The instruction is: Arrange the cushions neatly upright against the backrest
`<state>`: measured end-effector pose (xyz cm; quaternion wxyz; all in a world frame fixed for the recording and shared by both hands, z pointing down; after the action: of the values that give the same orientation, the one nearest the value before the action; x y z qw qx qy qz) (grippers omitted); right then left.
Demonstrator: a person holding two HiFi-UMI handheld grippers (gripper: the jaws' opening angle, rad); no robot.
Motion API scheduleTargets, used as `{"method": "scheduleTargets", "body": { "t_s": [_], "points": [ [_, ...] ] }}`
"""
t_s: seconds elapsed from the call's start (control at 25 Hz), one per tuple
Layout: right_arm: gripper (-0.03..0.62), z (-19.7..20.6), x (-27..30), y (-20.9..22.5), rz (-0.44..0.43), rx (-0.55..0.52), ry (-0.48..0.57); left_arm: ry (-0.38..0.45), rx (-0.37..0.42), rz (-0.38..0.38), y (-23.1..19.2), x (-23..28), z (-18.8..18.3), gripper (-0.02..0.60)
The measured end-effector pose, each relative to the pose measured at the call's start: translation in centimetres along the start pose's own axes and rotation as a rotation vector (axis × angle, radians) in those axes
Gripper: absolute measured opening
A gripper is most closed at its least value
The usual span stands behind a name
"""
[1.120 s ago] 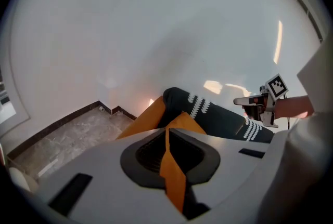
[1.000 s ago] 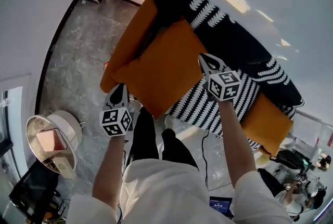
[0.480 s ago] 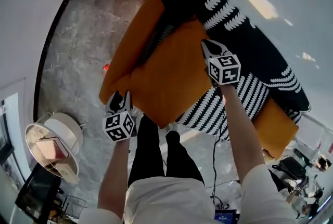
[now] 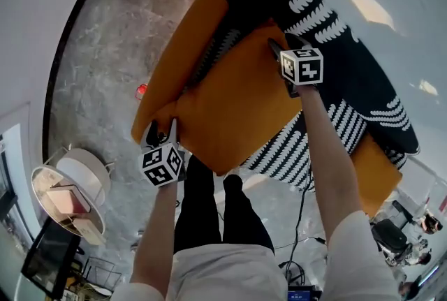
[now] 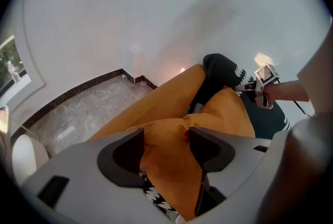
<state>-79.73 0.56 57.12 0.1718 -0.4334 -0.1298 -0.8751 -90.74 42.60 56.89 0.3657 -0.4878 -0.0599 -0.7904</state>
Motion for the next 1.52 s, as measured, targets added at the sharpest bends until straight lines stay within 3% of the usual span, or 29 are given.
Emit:
{"method": "scheduleTargets", "body": {
  "t_s": [0.2,0.48,0.8,0.96,1.16,1.52],
  "points": [
    [0.255,-0.4,2.8,0.7,0.047,0.006,-0.052,-0.033,-0.067,-0.029,-0.2,0.8,0.3,0.266],
    [0.261,0.6,4.2,1.2,0.032,0.065,-0.133,-0.094,-0.103,-0.024,0.0,1.2,0.3,0.252],
    [0.106,1.6,3.6,0.1,0.073,0.020,-0.189,-0.141,-0.120,-0.017,0.5,1.8,0.2,0.133],
    [0.070,1.3,1.7,-0.8,0.028,0.044,-0.121,-0.144,-0.100,-0.001,0.6,1.4,0.4,0.080],
    [0.058,1.5,-1.3,-0.5,0.001,0.069,-0.080,-0.128,-0.098,0.020,1.1,0.5,0.4,0.058],
    [0.048,3.3,-9.7,1.7,0.097,0.141,-0.017,-0.078,0.011,0.073,4.2,-2.7,-0.5,0.054]
  ]
}}
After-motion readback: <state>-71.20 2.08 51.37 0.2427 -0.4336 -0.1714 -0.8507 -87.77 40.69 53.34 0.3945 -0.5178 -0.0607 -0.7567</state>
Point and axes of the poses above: the fingertips, and each gripper's own axes: x forward along the fingers, y to its right, z out of its underside, the point moved 6 cm from there along -x, backward along the fingers, and after that the axes turned 2 degrees about y, right-handed, at the moved point
